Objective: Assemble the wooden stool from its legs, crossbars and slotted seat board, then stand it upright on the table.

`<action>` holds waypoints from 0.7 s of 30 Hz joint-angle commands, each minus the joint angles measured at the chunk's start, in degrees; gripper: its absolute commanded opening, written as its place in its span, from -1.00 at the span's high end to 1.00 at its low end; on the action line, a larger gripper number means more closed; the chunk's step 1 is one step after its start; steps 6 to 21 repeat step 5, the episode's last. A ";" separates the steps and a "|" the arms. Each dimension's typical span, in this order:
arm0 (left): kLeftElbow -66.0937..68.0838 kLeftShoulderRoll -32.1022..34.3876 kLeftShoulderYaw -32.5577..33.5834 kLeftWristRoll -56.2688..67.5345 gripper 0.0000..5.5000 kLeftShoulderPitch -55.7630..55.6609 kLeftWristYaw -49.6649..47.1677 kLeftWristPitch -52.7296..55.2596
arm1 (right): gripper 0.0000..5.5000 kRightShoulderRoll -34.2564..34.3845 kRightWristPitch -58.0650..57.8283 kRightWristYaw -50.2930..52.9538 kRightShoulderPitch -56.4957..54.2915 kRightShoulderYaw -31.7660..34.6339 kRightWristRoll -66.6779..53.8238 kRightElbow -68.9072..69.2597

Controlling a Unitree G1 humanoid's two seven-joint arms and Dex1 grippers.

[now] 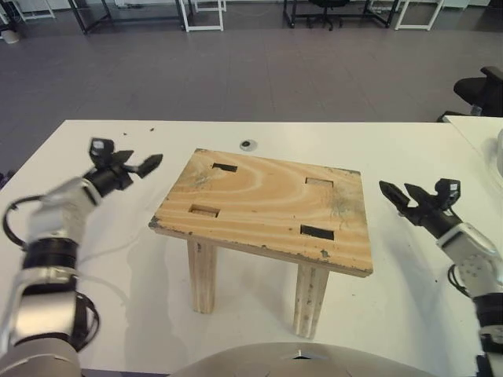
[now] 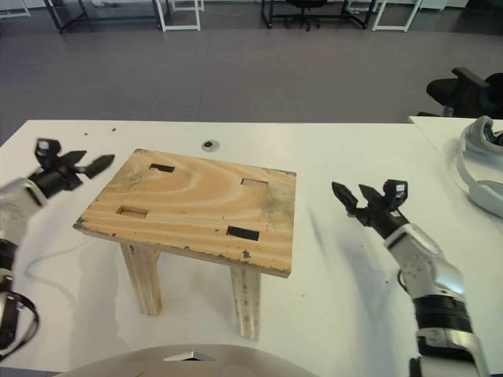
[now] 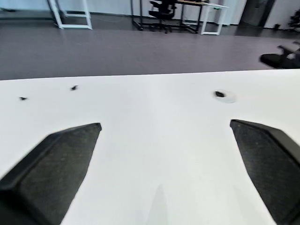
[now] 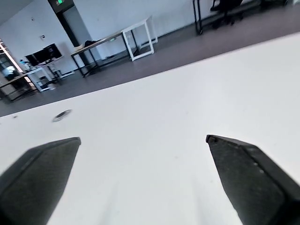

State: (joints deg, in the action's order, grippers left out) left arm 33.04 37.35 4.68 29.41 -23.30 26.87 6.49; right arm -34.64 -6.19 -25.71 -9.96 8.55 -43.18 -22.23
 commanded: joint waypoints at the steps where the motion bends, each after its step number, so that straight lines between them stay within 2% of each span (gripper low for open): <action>1: 4.08 -5.94 1.34 -10.65 -0.85 1.56 -12.89 -12.01 | -0.82 5.01 13.28 4.30 -8.24 0.78 11.86 -11.54; 5: 8.05 -7.20 1.99 -15.33 -0.85 -2.06 -14.62 -15.79 | -0.82 7.03 18.97 6.26 -12.07 3.40 16.83 -19.18; 21: 8.05 -7.20 1.99 -15.33 -0.85 -2.06 -14.62 -15.79 | -0.82 7.03 18.97 6.26 -12.07 3.40 16.83 -19.18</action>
